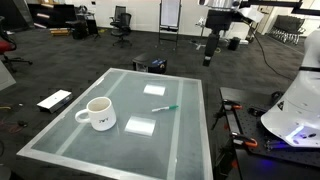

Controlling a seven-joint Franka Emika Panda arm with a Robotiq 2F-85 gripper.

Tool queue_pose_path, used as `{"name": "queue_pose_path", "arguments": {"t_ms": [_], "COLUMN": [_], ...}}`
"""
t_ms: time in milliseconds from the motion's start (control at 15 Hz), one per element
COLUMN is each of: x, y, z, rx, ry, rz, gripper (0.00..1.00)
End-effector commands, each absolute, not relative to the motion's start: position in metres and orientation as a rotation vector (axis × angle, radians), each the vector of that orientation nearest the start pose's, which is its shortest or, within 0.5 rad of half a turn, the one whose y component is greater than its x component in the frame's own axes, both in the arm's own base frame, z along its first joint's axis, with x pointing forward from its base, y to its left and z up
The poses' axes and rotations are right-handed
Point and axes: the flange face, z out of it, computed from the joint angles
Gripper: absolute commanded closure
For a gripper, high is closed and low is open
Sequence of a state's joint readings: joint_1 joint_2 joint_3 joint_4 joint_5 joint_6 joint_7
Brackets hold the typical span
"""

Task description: Put the marker in the cup

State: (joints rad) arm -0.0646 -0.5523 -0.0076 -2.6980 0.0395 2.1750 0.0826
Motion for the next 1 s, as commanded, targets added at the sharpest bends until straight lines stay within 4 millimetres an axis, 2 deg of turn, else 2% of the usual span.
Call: {"name": "queue_pose_path", "arguments": {"t_ms": [0,600,933], "x": [0.373,0.422,0.456], "y": [-0.019,-0.018,-0.012], "z": [0.375,0.304,0.274], "rx": [-3.133,-3.178,-3.212], "ry": [0.238,0.057,-0.183], "rz": [-0.099,-0.096,-0.14], "gripper": [0.0,0.0,0.0]}}
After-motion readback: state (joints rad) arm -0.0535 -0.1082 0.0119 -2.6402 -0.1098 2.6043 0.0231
